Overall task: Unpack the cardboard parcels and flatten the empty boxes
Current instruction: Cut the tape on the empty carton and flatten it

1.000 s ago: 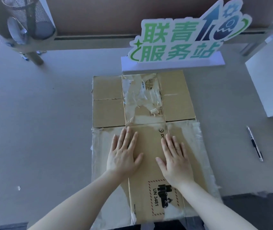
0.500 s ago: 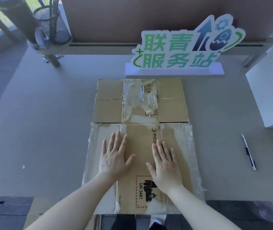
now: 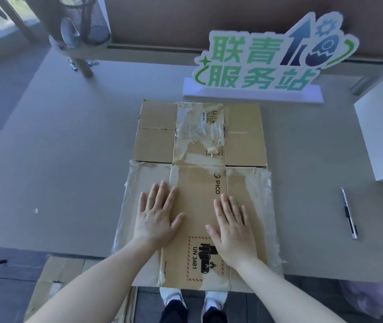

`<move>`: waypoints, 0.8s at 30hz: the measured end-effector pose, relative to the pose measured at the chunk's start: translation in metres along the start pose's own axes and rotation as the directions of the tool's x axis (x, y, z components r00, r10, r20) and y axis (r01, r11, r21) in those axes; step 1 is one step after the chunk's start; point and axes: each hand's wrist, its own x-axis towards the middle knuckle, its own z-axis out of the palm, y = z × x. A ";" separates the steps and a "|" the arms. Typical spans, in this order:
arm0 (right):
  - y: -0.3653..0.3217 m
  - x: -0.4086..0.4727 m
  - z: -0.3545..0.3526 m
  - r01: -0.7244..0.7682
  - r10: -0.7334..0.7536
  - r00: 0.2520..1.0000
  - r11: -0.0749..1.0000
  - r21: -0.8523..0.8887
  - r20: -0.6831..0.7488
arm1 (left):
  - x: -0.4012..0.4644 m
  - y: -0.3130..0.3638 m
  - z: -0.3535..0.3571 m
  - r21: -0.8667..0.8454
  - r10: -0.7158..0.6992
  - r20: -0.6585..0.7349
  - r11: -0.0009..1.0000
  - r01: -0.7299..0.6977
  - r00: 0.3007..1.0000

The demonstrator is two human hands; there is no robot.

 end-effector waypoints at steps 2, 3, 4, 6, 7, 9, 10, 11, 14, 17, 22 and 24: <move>0.006 0.007 -0.018 -0.065 0.074 0.996 0.987 0.145 -0.058 | 0.007 -0.006 -0.014 -0.064 -0.013 -0.052 0.998 0.009 0.999; 0.011 0.013 -0.028 -0.137 0.164 0.980 0.969 0.206 -0.117 | 0.012 -0.010 -0.021 -0.121 -0.062 -0.098 0.991 0.050 0.993; 0.019 0.021 -0.038 -0.235 0.281 0.946 0.939 0.253 -0.165 | 0.018 -0.015 -0.027 -0.192 -0.143 -0.139 0.975 0.115 0.980; 0.037 0.040 -0.057 -0.451 0.526 0.840 0.812 0.370 -0.131 | 0.031 -0.026 -0.041 -0.348 -0.363 -0.135 0.888 0.299 0.922; 0.047 0.052 -0.063 -0.530 0.618 0.784 0.720 0.448 -0.065 | 0.038 -0.031 -0.049 -0.429 -0.478 -0.077 0.808 0.404 0.875; 0.063 0.073 -0.074 -0.598 0.705 0.707 0.554 0.579 0.056 | 0.056 -0.042 -0.063 -0.549 -0.616 0.065 0.635 0.544 0.785; 0.069 0.082 -0.078 -0.604 0.717 0.691 0.500 0.621 0.096 | 0.064 -0.046 -0.067 -0.582 -0.630 0.104 0.589 0.560 0.770; 0.072 0.088 -0.084 -0.610 0.722 0.680 0.462 0.644 0.127 | 0.072 -0.049 -0.070 -0.606 -0.629 0.122 0.565 0.559 0.768; 0.078 0.100 -0.093 -0.640 0.742 0.643 0.387 0.664 0.188 | 0.089 -0.059 -0.072 -0.651 -0.641 0.206 0.475 0.593 0.740; 0.083 0.107 -0.095 -0.670 0.752 0.623 0.374 0.641 0.213 | 0.096 -0.073 -0.073 -0.686 -0.622 0.261 0.419 0.595 0.738; 0.075 0.100 -0.089 -0.615 0.755 0.627 0.329 0.717 0.192 | 0.094 -0.090 -0.066 -0.721 -0.573 0.267 0.415 0.555 0.775; 0.068 0.096 -0.088 -0.568 0.755 0.636 0.316 0.760 0.161 | 0.092 -0.092 -0.066 -0.753 -0.556 0.243 0.409 0.516 0.795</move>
